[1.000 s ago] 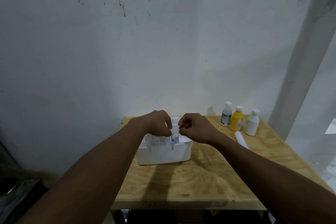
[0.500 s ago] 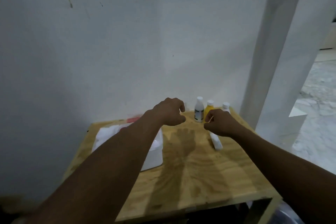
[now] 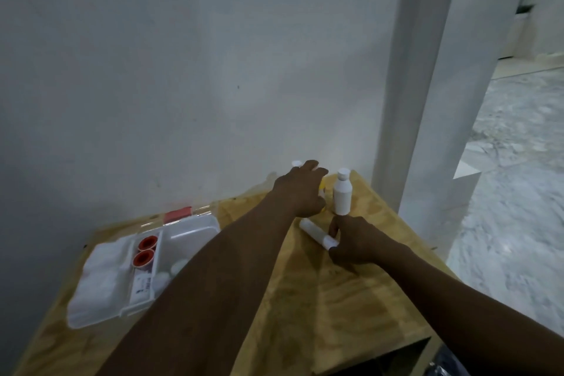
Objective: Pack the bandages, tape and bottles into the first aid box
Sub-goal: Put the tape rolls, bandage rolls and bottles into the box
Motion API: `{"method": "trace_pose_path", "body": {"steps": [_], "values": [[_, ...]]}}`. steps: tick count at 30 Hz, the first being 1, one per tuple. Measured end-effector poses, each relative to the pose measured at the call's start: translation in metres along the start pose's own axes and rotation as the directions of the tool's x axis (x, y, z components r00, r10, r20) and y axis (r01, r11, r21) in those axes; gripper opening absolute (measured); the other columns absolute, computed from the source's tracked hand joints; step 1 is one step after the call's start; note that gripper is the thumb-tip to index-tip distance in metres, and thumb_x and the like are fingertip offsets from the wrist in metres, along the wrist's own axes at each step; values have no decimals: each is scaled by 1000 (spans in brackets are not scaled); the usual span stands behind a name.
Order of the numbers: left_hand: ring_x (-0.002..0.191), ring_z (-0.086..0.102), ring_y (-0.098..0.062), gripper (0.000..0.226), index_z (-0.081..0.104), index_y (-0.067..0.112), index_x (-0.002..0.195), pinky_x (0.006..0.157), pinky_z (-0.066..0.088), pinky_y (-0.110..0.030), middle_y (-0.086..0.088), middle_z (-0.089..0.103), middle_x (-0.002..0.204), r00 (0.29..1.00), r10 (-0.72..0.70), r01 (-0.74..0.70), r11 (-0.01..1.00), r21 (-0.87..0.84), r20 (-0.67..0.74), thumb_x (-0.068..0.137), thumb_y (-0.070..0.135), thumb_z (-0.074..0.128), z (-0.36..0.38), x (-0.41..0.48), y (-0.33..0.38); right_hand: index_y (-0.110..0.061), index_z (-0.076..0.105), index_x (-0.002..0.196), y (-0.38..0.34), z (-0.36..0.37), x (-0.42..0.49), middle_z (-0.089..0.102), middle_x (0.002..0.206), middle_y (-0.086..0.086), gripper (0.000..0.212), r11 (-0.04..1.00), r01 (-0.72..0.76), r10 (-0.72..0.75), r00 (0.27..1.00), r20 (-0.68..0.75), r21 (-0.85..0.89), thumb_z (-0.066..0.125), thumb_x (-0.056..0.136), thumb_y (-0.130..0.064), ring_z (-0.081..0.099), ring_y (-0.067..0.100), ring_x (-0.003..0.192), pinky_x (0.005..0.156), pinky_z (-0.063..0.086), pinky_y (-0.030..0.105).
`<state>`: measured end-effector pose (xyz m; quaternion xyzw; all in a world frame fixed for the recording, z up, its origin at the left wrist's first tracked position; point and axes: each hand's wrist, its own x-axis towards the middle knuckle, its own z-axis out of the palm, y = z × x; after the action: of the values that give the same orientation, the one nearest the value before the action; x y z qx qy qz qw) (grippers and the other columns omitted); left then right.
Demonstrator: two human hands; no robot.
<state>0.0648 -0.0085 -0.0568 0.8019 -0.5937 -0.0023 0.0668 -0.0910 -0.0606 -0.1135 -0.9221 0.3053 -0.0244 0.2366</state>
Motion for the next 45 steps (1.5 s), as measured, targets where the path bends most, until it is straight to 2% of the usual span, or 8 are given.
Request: {"method": "trace_pose_path", "body": {"steps": [6,12,20,28,31,35,40,45], "values": [[104,58,-28,42,53,21,133,81,53,-39,-5,46,132,995,-32,28,999,-39,-97,92,14,59,-3,6,0,-11,68,104,-1,-2,3,70,102,6,32,999,-16,17,999,35,-33,64,86,-38,66,19,91,78,57,33],[106,57,-26,29,63,20,119,87,51,-37,-5,55,121,993,-37,27,995,-93,-108,91,15,61,-11,-9,-6,-6,69,102,-9,-11,-6,70,101,8,32,1000,8,-8,1000,-24,23,67,87,-34,65,17,85,71,54,27],[104,63,-23,28,72,12,112,86,51,-32,-7,69,115,978,-5,-28,988,-152,-210,86,20,64,-81,-54,-23,0,71,79,-54,-57,-12,71,73,15,23,985,141,-112,960,-255,96,62,81,-22,69,27,68,69,60,43],[93,56,-16,27,74,13,112,76,40,-25,-7,68,114,912,-197,163,979,-125,-359,87,23,66,-162,-135,-90,-15,73,94,-150,-70,-21,69,89,-3,24,917,378,-306,869,-389,124,60,78,-28,64,14,78,67,50,28],[93,58,-16,30,73,12,113,73,42,-25,-7,69,115,896,-270,231,961,-150,-351,86,24,69,-165,-164,-113,-17,71,96,-183,-55,-24,65,89,-4,24,892,437,-371,853,-367,114,61,79,-30,63,15,81,67,46,27],[97,61,-19,33,73,10,117,74,45,-26,-8,69,115,899,-329,289,941,-174,-290,87,24,70,-153,-189,-132,-26,62,93,-209,-28,-28,67,92,-2,29,896,443,-419,866,-273,30,57,69,-41,63,20,83,70,54,36],[96,62,-19,31,74,11,114,76,49,-26,-7,70,115,917,-350,308,926,-218,-192,86,24,71,-126,-203,-138,-20,62,101,-217,1,-30,65,95,2,28,889,447,-457,877,-146,-100,67,76,-33,60,21,82,63,47,31],[89,63,-15,28,74,13,112,70,48,-21,-5,71,110,936,-349,328,915,-235,-54,85,21,70,-98,-209,-136,-18,68,99,-211,20,-28,68,96,3,27,889,440,-449,892,-51,-129,67,75,-30,62,22,82,71,56,39]]}}
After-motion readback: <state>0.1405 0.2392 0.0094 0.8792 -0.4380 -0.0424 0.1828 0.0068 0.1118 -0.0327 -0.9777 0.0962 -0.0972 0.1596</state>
